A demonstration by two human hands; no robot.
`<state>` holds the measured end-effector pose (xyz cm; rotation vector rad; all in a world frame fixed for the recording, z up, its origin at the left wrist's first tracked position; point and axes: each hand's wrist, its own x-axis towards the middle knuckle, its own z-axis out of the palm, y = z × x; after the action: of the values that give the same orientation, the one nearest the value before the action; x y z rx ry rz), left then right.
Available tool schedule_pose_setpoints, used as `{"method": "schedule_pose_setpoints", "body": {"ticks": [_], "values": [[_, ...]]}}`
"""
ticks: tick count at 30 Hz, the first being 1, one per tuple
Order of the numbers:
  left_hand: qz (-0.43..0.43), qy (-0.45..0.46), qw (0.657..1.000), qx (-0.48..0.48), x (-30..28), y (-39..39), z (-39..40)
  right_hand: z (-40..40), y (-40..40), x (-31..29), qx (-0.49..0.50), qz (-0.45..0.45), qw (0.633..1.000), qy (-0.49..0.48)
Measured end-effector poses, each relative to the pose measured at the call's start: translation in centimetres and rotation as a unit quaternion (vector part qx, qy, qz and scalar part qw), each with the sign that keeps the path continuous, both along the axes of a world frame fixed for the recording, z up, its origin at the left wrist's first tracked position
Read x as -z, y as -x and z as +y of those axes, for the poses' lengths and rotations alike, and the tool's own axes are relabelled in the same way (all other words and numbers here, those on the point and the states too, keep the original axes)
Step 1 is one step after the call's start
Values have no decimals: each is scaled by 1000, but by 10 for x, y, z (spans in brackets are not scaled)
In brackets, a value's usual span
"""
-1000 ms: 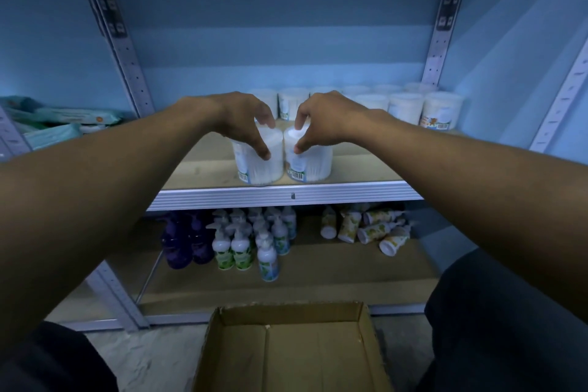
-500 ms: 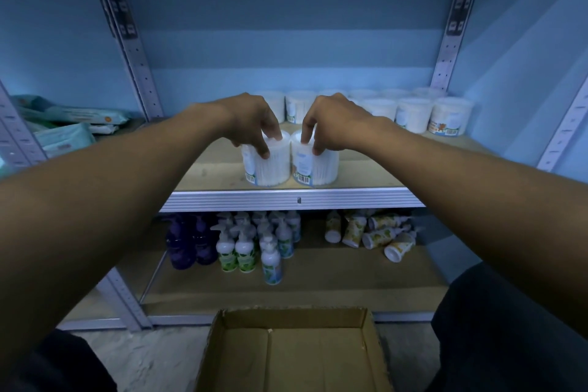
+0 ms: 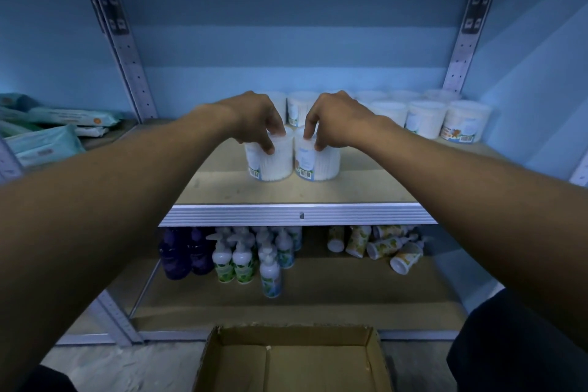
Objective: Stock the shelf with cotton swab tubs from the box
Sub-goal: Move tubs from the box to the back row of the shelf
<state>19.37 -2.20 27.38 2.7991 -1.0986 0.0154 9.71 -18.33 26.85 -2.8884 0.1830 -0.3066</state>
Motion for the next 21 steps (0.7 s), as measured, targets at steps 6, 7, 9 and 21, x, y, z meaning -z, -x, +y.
{"method": "schedule_pose_setpoints", "body": {"ticks": [6, 7, 9, 21], "values": [[-9, -2, 1000, -8, 2, -20, -11, -8, -24, 5, 2, -15, 1000, 1], [-14, 0, 1000, -9, 3, -24, -13, -10, -28, 6, 4, -18, 1000, 5], [-8, 11, 1000, -20, 2, -34, -16, -15, -40, 5, 8, -25, 1000, -3], [-9, 23, 999, -41, 24, -94, -42, -33, -105, 24, 42, -25, 999, -21]]}}
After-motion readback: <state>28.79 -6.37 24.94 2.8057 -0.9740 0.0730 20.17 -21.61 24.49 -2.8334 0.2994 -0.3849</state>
